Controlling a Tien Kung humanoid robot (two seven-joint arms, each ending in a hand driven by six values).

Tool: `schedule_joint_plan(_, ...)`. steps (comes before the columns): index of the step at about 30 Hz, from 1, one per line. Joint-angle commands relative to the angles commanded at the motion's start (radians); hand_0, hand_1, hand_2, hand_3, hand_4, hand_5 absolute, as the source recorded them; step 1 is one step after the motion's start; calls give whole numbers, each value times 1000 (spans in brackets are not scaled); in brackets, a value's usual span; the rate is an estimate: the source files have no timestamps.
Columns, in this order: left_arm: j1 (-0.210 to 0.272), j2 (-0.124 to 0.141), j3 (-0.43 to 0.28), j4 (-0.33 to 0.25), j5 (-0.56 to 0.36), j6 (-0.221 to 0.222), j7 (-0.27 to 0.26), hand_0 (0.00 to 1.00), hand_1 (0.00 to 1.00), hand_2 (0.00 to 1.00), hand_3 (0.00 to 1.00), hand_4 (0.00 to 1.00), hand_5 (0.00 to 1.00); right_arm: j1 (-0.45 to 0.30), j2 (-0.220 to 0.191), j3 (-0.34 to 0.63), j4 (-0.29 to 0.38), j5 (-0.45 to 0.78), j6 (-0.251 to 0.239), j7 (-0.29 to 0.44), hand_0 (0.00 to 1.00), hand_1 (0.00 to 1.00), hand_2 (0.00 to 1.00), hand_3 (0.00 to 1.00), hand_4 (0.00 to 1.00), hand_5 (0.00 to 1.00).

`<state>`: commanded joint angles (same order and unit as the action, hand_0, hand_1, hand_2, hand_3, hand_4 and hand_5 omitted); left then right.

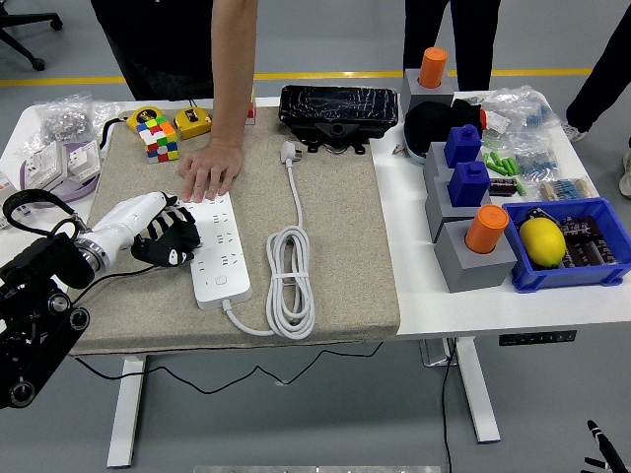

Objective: Pick up the plug,place it near the board,insert it into the board,press the button

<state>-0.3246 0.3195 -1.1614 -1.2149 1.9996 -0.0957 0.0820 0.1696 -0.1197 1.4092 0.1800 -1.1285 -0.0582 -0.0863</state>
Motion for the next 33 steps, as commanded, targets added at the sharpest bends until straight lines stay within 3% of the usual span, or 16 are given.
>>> schedule_joint_plan(8,1,3,7,7,3,0,-1,334,399,434,522,704,2,-2,0,0,0,2,0,0,809,753,732,770,998,998)
schedule_joint_plan(25,-1,6,14,12,5,8,-4,335,453,453,530,719,2,-2,-1,2,0,3,-1,2,809,753,732,770,998,998)
schedule_joint_plan(26,-1,6,14,12,5,8,-4,335,480,497,550,738,2,-1,-1,3,0,2,-1,2,809,753,732,771,998,998)
schedule_joint_plan(31,-2,7,12,13,8,11,-5,335,480,497,550,738,2,0,-2,4,0,2,-1,3,809,753,732,771,998,998)
schedule_joint_plan(32,-2,7,12,14,8,11,-5,345,524,576,574,735,2,0,-2,5,0,2,-1,3,809,753,732,770,998,998)
schedule_joint_plan(33,-2,7,11,14,9,11,-5,345,524,576,574,735,2,0,-2,5,0,2,0,3,809,753,732,770,998,998)
